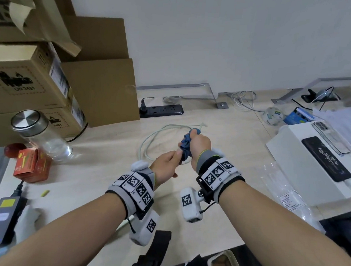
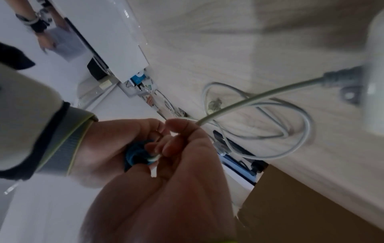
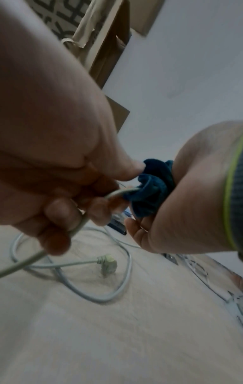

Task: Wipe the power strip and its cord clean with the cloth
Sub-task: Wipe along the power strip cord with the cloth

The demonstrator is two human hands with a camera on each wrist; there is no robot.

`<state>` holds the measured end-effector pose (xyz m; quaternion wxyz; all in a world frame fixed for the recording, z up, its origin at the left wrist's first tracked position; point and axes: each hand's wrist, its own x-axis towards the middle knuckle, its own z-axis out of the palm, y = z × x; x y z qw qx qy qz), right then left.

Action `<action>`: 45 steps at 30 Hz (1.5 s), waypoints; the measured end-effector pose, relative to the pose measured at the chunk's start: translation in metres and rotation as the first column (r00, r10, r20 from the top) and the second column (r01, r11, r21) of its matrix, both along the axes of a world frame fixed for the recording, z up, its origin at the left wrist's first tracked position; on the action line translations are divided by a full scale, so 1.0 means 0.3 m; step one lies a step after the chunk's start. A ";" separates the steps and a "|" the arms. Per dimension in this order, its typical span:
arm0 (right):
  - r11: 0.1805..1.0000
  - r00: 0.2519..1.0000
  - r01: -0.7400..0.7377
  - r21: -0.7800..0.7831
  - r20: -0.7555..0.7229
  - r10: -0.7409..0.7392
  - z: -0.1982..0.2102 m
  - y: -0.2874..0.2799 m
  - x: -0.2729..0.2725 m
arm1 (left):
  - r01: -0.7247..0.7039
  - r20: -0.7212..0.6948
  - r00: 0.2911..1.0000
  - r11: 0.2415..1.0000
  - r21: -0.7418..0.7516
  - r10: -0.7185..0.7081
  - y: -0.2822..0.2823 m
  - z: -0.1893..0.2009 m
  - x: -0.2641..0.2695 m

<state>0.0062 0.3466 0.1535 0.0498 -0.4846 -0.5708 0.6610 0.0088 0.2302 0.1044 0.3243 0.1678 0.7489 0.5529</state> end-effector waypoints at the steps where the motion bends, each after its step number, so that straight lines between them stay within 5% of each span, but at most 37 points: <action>1: 1.000 1.000 0.003 -0.014 -0.014 -0.003 0.001 0.015 -0.009 | -0.009 0.014 1.000 0.999 0.036 0.008 -0.005 0.006 0.004; 8: 0.972 0.956 0.230 -0.049 -0.175 -0.235 0.140 0.174 -0.040 | -0.072 0.052 0.997 0.983 0.168 0.064 -0.050 0.050 -0.019; 16: 0.956 0.916 0.279 0.094 -0.324 -0.236 0.309 0.278 -0.078 | -0.192 0.266 0.958 0.924 0.331 0.103 -0.127 0.036 -0.111; 20: 0.966 0.921 0.243 0.090 -0.335 -0.201 0.317 0.234 -0.112 | -0.275 0.389 0.905 0.932 0.236 0.169 -0.128 -0.010 -0.128; 26: 0.982 0.873 0.116 0.152 -0.486 -0.028 0.306 0.143 -0.088 | -0.029 -0.060 0.998 0.980 -0.197 0.017 -0.102 -0.009 -0.107; 30: 0.984 0.878 0.028 0.176 -0.475 0.060 0.262 0.088 -0.088 | -0.107 -0.307 0.949 0.990 -0.094 0.074 -0.026 0.116 -0.116; 34: 0.970 0.914 -0.020 0.244 -0.388 0.117 0.224 0.045 -0.100 | -0.204 0.009 0.979 0.960 0.192 0.206 0.079 0.274 -0.115; 36: 0.976 0.943 -0.007 0.217 -0.324 0.079 0.205 0.043 -0.105 | -0.338 0.160 0.937 0.920 0.198 0.310 0.094 0.313 -0.115; 39: 0.992 0.969 0.031 0.120 -0.249 0.000 0.177 0.046 -0.111 | -0.385 0.055 0.923 0.918 0.097 0.381 0.080 0.320 -0.113; 45: 0.980 0.965 0.165 -0.114 -0.186 -0.184 0.181 0.064 -0.128 | -0.309 -0.132 0.943 0.951 -0.006 0.305 0.011 0.262 -0.145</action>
